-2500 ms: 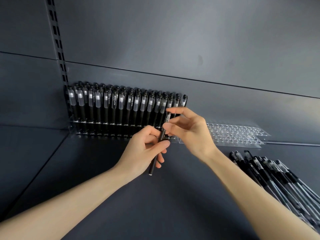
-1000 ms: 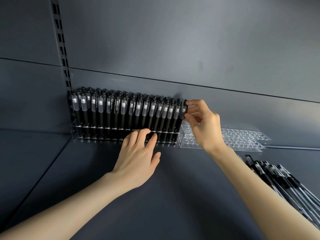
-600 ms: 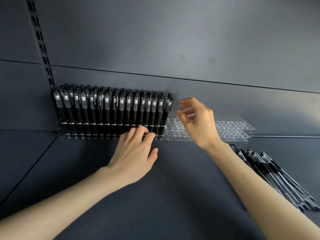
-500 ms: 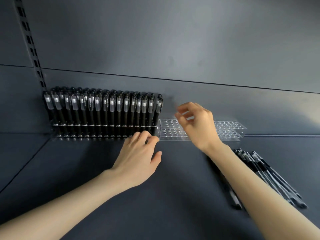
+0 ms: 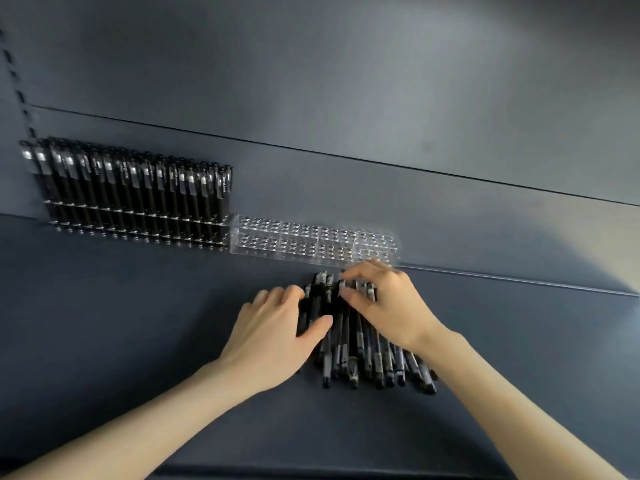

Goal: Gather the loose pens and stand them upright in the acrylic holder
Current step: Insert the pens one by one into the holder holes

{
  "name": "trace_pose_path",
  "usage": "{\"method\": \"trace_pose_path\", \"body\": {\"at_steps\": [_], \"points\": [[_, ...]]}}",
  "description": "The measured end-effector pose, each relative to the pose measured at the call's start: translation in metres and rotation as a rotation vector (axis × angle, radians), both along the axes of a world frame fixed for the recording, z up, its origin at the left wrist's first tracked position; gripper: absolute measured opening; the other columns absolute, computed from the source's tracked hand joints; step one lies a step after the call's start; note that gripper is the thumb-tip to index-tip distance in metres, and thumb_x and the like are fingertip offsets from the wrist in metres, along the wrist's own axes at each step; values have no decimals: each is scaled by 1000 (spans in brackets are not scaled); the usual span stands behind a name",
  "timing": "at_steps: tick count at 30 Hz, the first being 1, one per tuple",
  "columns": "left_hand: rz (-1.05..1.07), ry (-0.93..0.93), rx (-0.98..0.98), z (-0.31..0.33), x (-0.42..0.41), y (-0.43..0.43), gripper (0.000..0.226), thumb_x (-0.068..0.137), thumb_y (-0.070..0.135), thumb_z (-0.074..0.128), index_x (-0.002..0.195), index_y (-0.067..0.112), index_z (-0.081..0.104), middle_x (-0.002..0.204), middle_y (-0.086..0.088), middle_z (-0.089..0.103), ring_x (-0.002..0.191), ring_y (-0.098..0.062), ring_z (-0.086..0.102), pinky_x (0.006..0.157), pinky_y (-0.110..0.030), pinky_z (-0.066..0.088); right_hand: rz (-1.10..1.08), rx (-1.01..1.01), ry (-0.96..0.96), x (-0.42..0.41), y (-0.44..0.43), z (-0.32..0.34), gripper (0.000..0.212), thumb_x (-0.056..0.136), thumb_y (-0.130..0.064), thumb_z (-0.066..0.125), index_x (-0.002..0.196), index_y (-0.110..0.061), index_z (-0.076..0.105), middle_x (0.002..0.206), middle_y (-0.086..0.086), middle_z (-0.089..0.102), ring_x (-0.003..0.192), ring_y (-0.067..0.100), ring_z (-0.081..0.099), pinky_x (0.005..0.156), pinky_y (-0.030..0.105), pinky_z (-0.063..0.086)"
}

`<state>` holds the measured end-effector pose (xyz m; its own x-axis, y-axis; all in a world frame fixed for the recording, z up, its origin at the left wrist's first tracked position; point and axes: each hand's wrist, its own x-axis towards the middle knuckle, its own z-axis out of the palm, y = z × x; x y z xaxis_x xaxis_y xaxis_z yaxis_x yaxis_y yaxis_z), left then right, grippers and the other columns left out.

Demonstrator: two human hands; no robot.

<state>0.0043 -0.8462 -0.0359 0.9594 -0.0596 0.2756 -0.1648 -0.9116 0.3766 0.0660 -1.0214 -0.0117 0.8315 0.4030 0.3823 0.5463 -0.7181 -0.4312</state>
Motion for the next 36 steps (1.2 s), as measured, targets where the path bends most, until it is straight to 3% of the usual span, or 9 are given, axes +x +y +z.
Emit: {"method": "trace_pose_path", "body": {"at_steps": [5,10,13,16,20,25,29,32,36], "points": [[154,61,-15,1,3,-29,62,90,60,39,132,14,37,132,-3,47,121,-21,43,98,-32,36,26,-156,92,1,-20,-16,40,97,-38,47,136,-28,47,143,-6,44,134,23,32,110,45,27],[236,204,-208,9,18,-36,64,87,55,54,129,8,42,124,-6,53,113,-25,53,90,-35,45,35,-136,102,1,-24,-23,44,98,-40,42,140,-28,42,150,-8,34,141,18,19,112,40,14],[231,288,-316,13,30,-28,44,83,49,64,104,10,60,93,-3,64,88,-21,61,72,-30,45,35,-141,102,1,-24,-21,45,98,-41,41,141,-25,40,150,-8,35,140,18,20,110,36,14],[202,310,-337,16,34,-26,36,81,37,68,63,10,52,49,2,45,47,-16,43,52,-26,32,36,-152,105,0,-25,-21,46,98,-42,40,141,-24,39,149,-6,35,140,19,21,108,34,15],[179,330,-295,21,33,-26,44,84,32,66,54,12,42,42,4,30,37,-12,27,44,-24,24,42,-128,114,0,-26,-20,47,98,-42,40,141,-22,38,150,-4,36,141,20,24,111,35,17],[141,246,-512,21,24,-16,33,92,24,57,63,9,58,61,-1,59,53,-10,53,56,-22,40,70,-10,139,-2,-29,-16,47,97,-39,46,140,-20,41,146,-3,42,138,18,30,115,40,22],[74,225,-905,20,15,-11,23,96,16,52,93,-3,63,70,-2,58,51,-8,51,48,-20,41,112,158,172,-6,-19,-5,42,95,-35,53,133,-22,48,134,-7,54,129,9,42,109,30,32],[-73,219,-1117,26,12,-5,22,99,12,46,106,0,63,74,-3,60,54,-9,49,48,-21,40,190,372,285,-6,6,8,34,92,-28,59,124,-19,53,114,-9,64,107,4,59,97,24,45],[-214,154,-1133,36,17,9,23,98,7,45,106,8,66,78,0,68,61,-7,53,54,-20,43,192,655,332,7,38,26,12,85,-18,69,94,-18,62,80,-7,71,82,14,67,80,22,51]]}}
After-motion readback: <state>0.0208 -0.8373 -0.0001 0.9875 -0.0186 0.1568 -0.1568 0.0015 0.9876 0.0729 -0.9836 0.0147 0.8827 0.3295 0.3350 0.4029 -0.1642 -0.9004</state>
